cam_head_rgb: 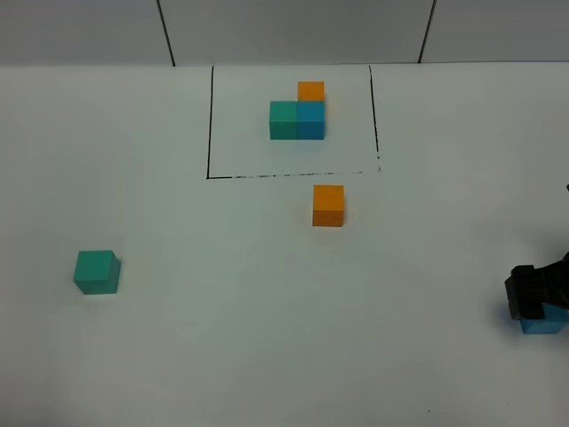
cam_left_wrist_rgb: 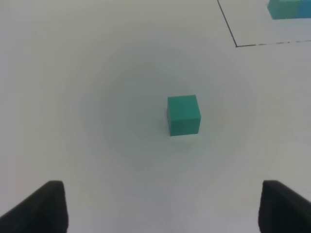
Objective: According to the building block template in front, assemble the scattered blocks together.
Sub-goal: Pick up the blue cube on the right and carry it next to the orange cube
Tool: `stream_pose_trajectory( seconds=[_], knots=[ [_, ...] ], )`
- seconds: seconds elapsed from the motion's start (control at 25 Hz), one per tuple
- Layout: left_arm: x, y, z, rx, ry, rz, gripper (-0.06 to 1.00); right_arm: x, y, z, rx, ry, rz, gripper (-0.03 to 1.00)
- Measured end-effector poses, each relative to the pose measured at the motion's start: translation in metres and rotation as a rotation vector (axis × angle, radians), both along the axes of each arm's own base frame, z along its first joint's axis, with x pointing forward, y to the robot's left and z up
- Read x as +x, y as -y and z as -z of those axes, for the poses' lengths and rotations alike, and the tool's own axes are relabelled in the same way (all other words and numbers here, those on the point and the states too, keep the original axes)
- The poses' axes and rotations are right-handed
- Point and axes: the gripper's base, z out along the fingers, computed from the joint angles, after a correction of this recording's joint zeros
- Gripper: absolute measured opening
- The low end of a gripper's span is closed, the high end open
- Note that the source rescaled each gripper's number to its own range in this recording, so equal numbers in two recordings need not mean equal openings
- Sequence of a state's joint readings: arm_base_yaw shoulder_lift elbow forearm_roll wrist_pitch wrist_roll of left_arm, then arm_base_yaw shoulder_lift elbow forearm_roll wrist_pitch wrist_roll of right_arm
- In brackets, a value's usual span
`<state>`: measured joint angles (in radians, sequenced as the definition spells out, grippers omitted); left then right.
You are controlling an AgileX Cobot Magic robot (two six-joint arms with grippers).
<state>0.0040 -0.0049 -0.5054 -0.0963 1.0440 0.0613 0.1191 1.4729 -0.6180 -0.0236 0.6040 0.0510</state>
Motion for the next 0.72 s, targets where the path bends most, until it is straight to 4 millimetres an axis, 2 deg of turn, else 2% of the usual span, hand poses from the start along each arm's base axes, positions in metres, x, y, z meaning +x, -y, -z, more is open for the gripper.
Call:
stream_pose_trajectory(
  seconds=[0.32,0.52,0.72],
  knots=[
    [0.0,0.0,0.0,0.0,0.0,0.0,0.76,0.01,-0.001,0.027,-0.013,-0.042,-0.044,0.79],
    [0.0,0.0,0.0,0.0,0.0,0.0,0.76,0.013,-0.001,0.038,-0.015,-0.057,-0.052,0.79],
    [0.0,0.0,0.0,0.0,0.0,0.0,0.76,0.014,-0.001,0.047,-0.016,-0.083,-0.051,0.7]
  ],
)
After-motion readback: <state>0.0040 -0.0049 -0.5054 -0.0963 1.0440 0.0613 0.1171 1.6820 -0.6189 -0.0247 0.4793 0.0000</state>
